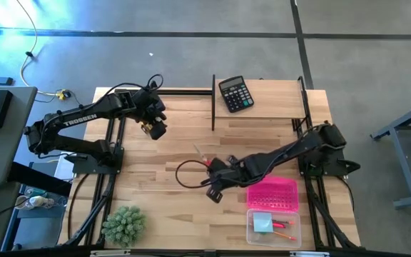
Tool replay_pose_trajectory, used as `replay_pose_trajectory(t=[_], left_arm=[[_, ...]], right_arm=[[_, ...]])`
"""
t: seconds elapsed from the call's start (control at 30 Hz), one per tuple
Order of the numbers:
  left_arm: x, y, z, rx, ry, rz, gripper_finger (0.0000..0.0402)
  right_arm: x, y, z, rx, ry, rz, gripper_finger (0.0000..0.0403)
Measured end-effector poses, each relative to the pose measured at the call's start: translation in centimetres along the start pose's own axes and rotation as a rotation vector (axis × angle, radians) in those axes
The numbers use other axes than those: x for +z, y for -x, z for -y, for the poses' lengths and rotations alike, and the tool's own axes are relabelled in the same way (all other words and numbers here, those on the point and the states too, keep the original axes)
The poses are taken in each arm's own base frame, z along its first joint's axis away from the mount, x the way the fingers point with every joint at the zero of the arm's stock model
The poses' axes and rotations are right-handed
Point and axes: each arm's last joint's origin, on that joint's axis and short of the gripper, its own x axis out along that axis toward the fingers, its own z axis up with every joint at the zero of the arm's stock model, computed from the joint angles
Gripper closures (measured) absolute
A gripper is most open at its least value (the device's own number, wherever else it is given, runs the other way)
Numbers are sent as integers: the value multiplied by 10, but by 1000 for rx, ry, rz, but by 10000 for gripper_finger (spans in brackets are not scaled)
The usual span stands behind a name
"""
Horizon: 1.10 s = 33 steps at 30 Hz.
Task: Pack school essentials
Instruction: Put the red scissors into the supply box
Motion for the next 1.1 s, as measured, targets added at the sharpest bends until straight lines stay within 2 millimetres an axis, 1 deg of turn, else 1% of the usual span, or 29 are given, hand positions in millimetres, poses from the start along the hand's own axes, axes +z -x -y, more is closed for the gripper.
replay_pose_trajectory(t=[0.2, 0.47, 0.73, 0.93, 1.1], left_arm=[[0, 0, 0, 0, 50, -5, 135], [-1, 0, 0, -8, 131, -8, 135], [-1, 0, 1, -18, 184, -9, 135], [-1, 0, 1, -18, 227, -9, 135], [0, 0, 1, -18, 272, -8, 135]], right_arm=[[3, 20, 8, -22, 80, -9, 400], [-11, 49, 14, -59, 201, -95, 400], [-30, 72, 16, -68, 304, -207, 400], [-51, 83, 13, -84, 390, -321, 400], [-65, 90, 11, -109, 458, -375, 400]])
